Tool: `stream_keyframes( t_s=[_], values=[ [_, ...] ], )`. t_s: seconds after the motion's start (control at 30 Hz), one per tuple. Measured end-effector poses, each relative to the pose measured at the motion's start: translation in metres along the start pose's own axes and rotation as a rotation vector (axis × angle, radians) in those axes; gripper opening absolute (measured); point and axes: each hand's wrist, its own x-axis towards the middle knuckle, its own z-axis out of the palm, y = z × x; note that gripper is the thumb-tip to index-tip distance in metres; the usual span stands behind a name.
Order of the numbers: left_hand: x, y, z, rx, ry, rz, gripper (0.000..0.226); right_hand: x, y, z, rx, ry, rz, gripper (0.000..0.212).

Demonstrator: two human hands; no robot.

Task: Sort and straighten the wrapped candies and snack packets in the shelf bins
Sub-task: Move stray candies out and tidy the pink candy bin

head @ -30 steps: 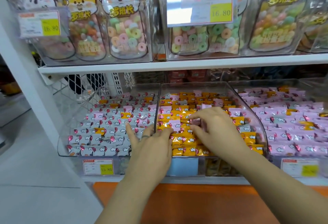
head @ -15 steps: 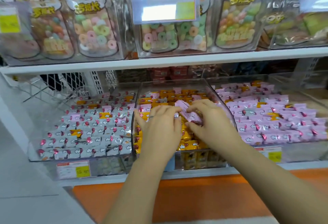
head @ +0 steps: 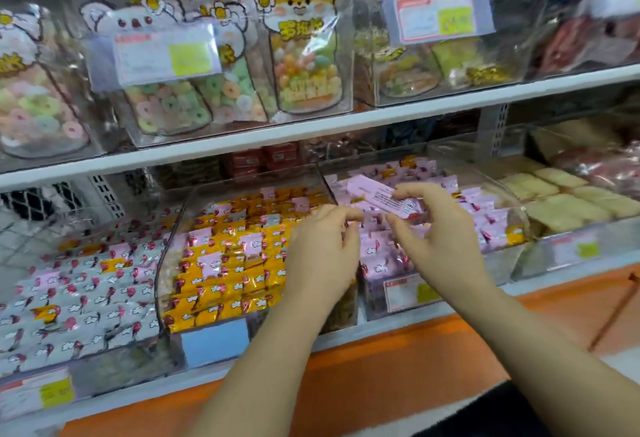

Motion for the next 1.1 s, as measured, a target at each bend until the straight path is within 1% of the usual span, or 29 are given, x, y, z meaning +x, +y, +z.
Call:
stream_keyframes(
  t_s=[0.07,0.2,0.3,0.43,0.53,0.6,0.7,0.8,0.83,0.93,1.03,1.1],
  values=[
    [0.008,0.011,0.013,-0.002,-0.044,0.004,0.021,0.0,0.014,-0.015,-0.013,0.066,0.027,0.026],
    [0.026,0.029,0.037,0.041,-0.135,0.018,0.02,0.0,0.044,-0.041,-0.023,0.143,0.118,0.029],
    [0.039,0.038,0.054,0.089,-0.216,0.028,0.022,0.003,0.067,-0.059,-0.061,0.177,0.126,0.03],
    [0.053,0.051,0.074,0.103,-0.278,0.05,0.025,0.011,0.092,-0.079,-0.03,0.202,0.162,0.031],
    [0.062,0.055,0.091,0.169,-0.377,0.027,0.029,0.015,0.106,-0.089,-0.024,0.185,0.195,0.031],
    [0.068,0.053,0.099,0.179,-0.403,-0.02,0.025,0.016,0.111,-0.094,-0.011,0.151,0.201,0.031],
    [0.077,0.049,0.103,0.148,-0.399,-0.11,0.02,0.016,0.115,-0.096,0.025,0.069,0.195,0.029],
    [0.087,0.05,0.104,0.217,-0.502,-0.125,0.012,0.016,0.12,-0.095,0.011,0.006,0.182,0.03],
    [0.089,0.051,0.104,0.242,-0.525,-0.122,0.013,0.016,0.121,-0.095,0.009,-0.01,0.18,0.03],
    [0.088,0.053,0.107,0.314,-0.519,-0.104,0.025,0.016,0.121,-0.094,-0.055,-0.031,0.146,0.03],
    [0.083,0.054,0.109,0.426,-0.397,-0.003,0.015,0.018,0.12,-0.097,-0.107,-0.047,0.14,0.03],
    [0.079,0.053,0.108,0.401,-0.325,0.045,0.012,0.021,0.118,-0.102,-0.092,-0.063,0.192,0.029]
  ],
)
